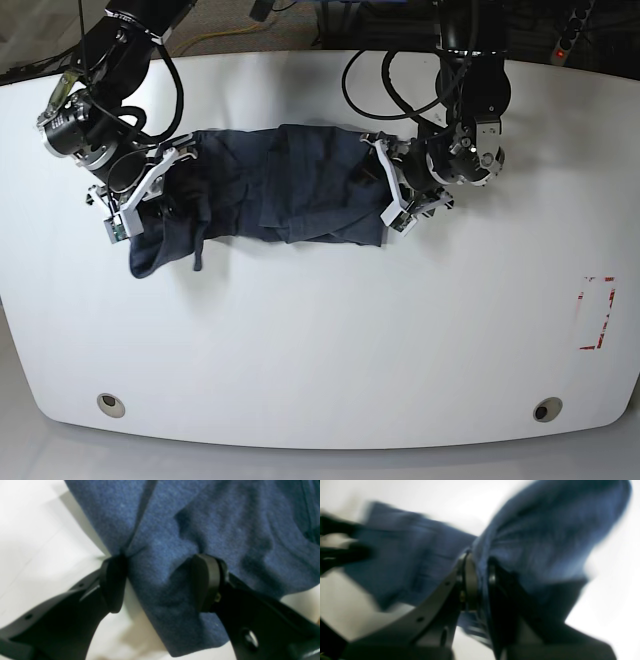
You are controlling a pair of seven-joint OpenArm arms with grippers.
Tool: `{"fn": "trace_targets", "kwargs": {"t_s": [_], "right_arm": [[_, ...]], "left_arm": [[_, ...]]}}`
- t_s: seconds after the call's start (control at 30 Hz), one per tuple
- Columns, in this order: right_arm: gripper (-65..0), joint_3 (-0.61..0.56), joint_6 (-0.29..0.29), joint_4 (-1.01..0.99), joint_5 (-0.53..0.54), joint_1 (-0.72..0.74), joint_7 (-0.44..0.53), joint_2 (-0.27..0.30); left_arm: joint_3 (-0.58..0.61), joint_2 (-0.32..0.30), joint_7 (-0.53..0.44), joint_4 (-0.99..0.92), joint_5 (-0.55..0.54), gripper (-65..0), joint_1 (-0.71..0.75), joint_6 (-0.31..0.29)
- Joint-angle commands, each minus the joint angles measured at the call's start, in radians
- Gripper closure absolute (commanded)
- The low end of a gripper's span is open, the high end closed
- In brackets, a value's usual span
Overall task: Fold the T-shirt properly
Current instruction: 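Grasp the strip end with the right gripper and fold it toward the left gripper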
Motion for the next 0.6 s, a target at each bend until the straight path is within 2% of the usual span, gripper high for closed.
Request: {"fn": "trace_targets", "kwargs": {"t_s": [0.0,0.17,0.4,0.57], "right_arm": [[0.0,-0.008,-0.001,0.02,0.054,0.005,-0.019,-0.002],[0.0,-0.018,-0.001,0.02,0.12,-0.018,-0.03,-0.065],[0.0,-0.125,-0.001,0.019,0.177,-0.043,-0.014,-0.126],[0.0,-0.191,-0.001,0.019,0.177,-0.04,0.01,-0.16]], "left_arm": [[0.001,0.024,0.025,-0.017,0.007,-37.6,-0.013,-0.002],[0.001,0.052,0.025,-0.059,0.004,-37.6,-0.017,-0.002],[0.0,0.067,0.025,-0.106,0.004,-37.6,-0.034,-0.002],[-0.002,0.067,0.025,-0.14,0.004,-37.6,-0.037,-0.002]]}}
